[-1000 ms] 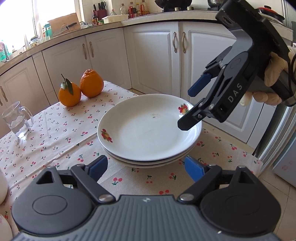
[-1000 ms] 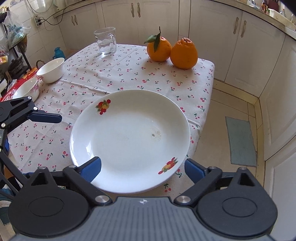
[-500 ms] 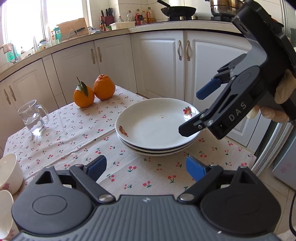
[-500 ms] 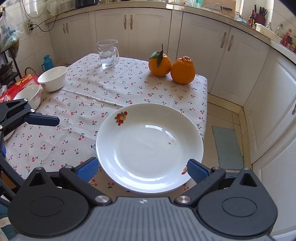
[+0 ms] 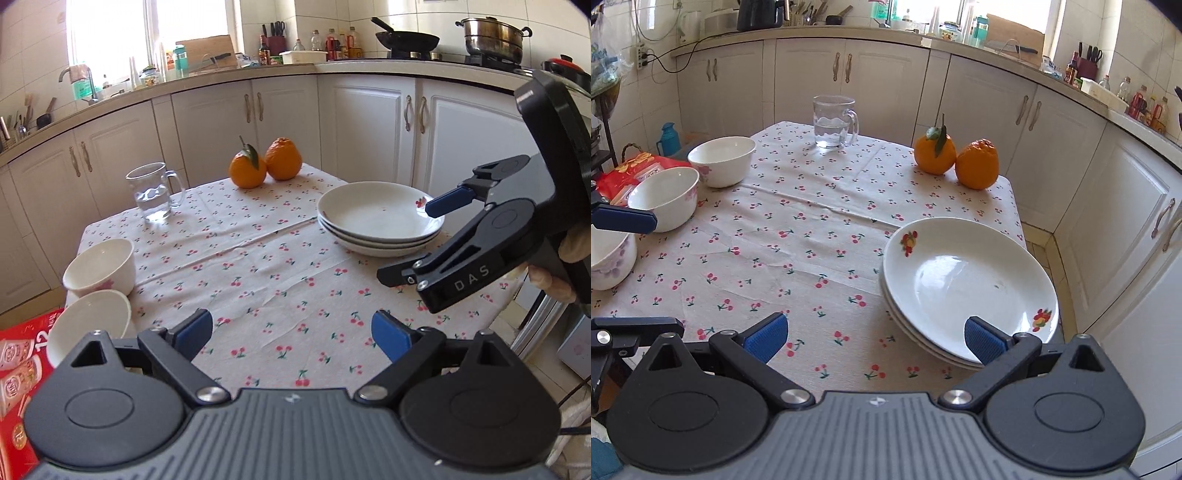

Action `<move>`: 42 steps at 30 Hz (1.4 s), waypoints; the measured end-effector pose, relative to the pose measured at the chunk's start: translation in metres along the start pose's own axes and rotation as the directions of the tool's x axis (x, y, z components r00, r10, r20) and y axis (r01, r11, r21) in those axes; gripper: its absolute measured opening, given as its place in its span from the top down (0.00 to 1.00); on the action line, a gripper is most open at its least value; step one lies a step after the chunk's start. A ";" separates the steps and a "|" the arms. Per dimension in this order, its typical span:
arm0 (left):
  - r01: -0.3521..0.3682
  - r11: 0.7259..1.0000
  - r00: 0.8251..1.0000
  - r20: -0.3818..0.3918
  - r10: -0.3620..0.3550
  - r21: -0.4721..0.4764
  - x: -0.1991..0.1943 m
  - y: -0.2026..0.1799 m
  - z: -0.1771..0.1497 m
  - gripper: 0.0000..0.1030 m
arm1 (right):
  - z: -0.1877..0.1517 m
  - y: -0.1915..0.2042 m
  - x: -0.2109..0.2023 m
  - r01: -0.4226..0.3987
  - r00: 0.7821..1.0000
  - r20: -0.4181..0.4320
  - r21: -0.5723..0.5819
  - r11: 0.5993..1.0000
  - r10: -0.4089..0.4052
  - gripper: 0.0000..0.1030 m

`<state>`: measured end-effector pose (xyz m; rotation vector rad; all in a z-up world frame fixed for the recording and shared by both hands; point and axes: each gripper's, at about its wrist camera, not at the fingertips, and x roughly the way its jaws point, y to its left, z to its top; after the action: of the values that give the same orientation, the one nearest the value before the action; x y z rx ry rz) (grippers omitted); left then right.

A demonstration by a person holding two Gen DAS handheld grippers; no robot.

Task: Organize plates and bowls
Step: 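Move the right gripper to a white bowl and grasp its rim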

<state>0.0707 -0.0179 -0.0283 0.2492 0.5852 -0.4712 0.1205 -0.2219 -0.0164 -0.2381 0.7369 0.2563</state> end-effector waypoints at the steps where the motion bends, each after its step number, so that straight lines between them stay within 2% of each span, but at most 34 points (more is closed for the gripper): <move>1: -0.010 1.000 1.000 0.000 0.010 -0.006 -0.006 0.005 -0.004 0.10 | 0.001 0.007 -0.001 -0.007 1.000 0.010 -0.004 1.000 0.007 0.00; 9: -0.128 0.991 0.992 -0.001 0.128 -0.025 -0.046 0.042 -0.038 0.10 | 0.015 0.064 -0.001 -0.115 0.992 0.039 -0.068 0.991 0.118 0.00; 16: -0.180 0.980 0.984 -0.033 0.178 -0.086 -0.064 0.078 -0.070 0.10 | 0.034 0.115 0.003 -0.261 0.963 0.021 -0.187 0.947 0.269 0.00; 21: -0.180 0.975 0.983 -0.068 0.173 -0.126 -0.060 0.096 -0.087 0.10 | 0.050 0.149 0.009 -0.328 0.941 0.000 -0.261 0.908 0.339 0.00; 25: -0.175 0.975 0.983 -0.081 0.165 -0.133 -0.055 0.105 -0.096 0.10 | 0.061 0.167 0.017 -0.406 0.910 -0.026 -0.251 0.879 0.413 0.00; 33: -0.155 0.980 0.985 -0.097 0.143 -0.122 -0.039 0.117 -0.102 0.10 | 0.074 0.195 0.038 -0.500 0.864 -0.075 -0.231 0.834 0.497 0.00; 42: -0.114 0.985 0.992 -0.074 0.106 -0.125 -0.035 0.122 -0.102 0.11 | 0.076 0.210 0.061 -0.564 0.826 -0.149 -0.202 0.801 0.544 0.17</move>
<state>0.0573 0.1364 -0.0788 0.1730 0.6616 -0.3174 0.1461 0.0075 -0.0300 -0.2561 0.8500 0.9087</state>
